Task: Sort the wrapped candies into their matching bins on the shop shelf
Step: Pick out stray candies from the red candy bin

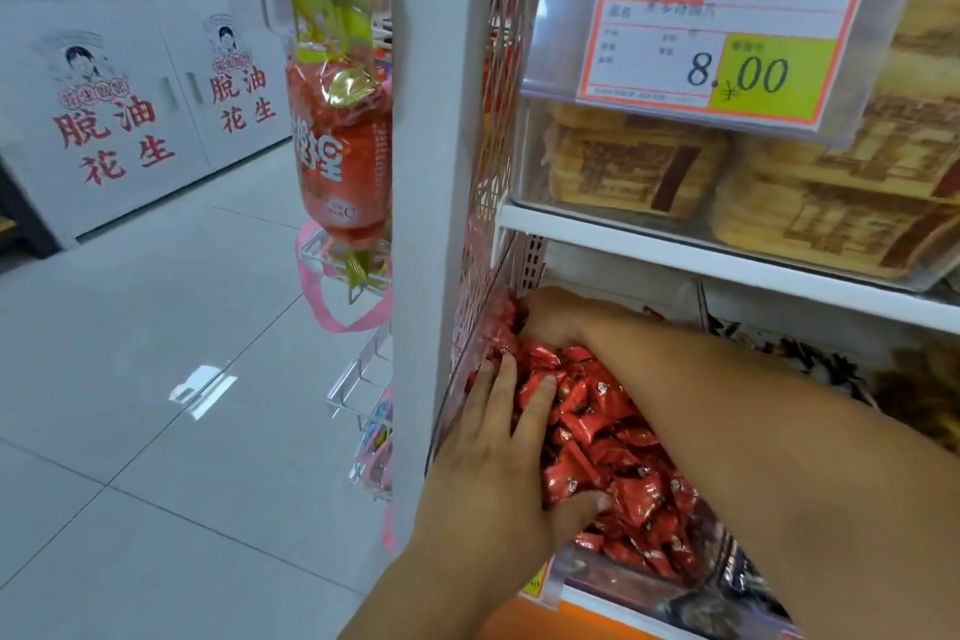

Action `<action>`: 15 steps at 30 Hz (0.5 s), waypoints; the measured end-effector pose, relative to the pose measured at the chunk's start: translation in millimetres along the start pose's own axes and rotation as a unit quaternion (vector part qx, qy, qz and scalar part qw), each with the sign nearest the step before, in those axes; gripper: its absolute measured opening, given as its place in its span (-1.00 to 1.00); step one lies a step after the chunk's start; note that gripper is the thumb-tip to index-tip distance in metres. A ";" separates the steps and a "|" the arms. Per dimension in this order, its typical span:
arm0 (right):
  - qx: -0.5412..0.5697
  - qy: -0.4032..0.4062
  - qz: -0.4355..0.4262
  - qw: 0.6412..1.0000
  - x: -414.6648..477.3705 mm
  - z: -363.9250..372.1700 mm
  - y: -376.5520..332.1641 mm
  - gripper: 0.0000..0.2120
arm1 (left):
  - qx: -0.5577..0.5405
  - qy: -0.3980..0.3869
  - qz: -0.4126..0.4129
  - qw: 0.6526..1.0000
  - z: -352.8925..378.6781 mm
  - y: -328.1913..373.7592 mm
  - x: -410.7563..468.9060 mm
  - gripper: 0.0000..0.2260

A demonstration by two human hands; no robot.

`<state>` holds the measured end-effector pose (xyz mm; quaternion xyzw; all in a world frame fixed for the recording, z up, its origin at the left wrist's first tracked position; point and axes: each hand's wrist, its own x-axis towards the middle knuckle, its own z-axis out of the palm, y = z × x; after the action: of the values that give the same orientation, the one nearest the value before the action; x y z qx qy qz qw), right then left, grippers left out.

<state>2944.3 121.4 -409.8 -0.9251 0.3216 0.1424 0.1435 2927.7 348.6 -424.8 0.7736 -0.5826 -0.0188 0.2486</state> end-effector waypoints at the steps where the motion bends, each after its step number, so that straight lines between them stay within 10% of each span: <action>1: 0.009 0.011 -0.010 1.000 -3.2 -3.3 1.2 -0.71 | -0.004 -0.019 -0.005 1.000 -1.6 0.6 -0.3 -0.14; 10: 0.193 0.130 -0.080 0.969 -70.1 -50.1 16.3 -0.74 | -0.027 -0.026 -0.018 0.999 -5.6 1.5 -5.6 -0.16; 15: 0.129 0.050 -0.081 0.987 -105.6 -58.5 31.4 -0.78 | -0.050 0.004 -0.041 0.998 -6.5 9.2 -3.0 -0.15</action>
<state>2854.8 135.4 -323.9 -0.9278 0.2680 0.0409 0.2561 2920.6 351.9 -416.1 0.7831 -0.5481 -0.0552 0.2885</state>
